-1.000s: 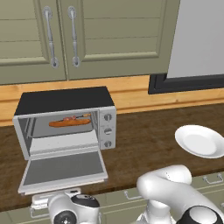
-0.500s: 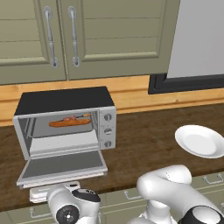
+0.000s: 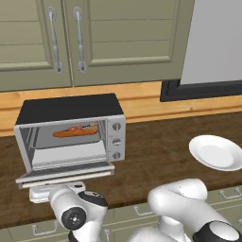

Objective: Pick up the kebab skewer and baguette bread, and place them inside the toaster oven. Close the toaster oven door and start by setting the timer.

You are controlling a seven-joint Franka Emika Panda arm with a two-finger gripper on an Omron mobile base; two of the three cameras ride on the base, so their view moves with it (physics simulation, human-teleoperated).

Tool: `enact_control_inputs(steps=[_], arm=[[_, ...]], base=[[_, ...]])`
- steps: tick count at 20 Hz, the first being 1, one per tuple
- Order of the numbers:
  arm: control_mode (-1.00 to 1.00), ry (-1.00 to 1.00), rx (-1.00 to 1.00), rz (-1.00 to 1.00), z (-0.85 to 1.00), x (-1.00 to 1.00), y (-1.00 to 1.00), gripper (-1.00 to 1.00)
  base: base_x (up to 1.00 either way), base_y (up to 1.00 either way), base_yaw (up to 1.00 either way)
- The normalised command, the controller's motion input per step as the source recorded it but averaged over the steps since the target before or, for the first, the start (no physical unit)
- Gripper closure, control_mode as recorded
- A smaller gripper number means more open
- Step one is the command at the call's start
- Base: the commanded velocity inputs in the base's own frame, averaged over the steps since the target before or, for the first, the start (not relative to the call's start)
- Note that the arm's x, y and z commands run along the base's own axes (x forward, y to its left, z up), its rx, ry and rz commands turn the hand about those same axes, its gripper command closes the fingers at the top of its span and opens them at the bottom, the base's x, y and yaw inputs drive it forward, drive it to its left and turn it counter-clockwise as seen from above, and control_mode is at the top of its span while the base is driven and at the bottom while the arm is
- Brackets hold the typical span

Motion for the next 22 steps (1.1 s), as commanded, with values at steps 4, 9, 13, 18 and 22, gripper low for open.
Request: enact_control_inputs(steps=[4, 9, 13, 18, 22], arm=[[-1.0, 0.0, 0.0, 0.0, 0.15, 0.61, -0.09, -1.0], [-1.0, 0.0, 0.0, 0.0, 0.07, 0.59, -0.09, -1.0], [-1.0, 0.0, 0.0, 0.0, 0.03, 0.53, -0.15, -1.0], [-1.0, 0.0, 0.0, 0.0, 0.0, 0.51, -0.16, -1.0], [-1.0, 0.0, 0.0, 0.0, 0.0, 0.54, -0.14, -1.0]], base=[[0.0, 0.0, 0.0], [0.0, 0.0, 0.0], [0.0, 0.0, 0.0], [0.0, 0.0, 0.0], [0.0, 0.0, 0.0]])
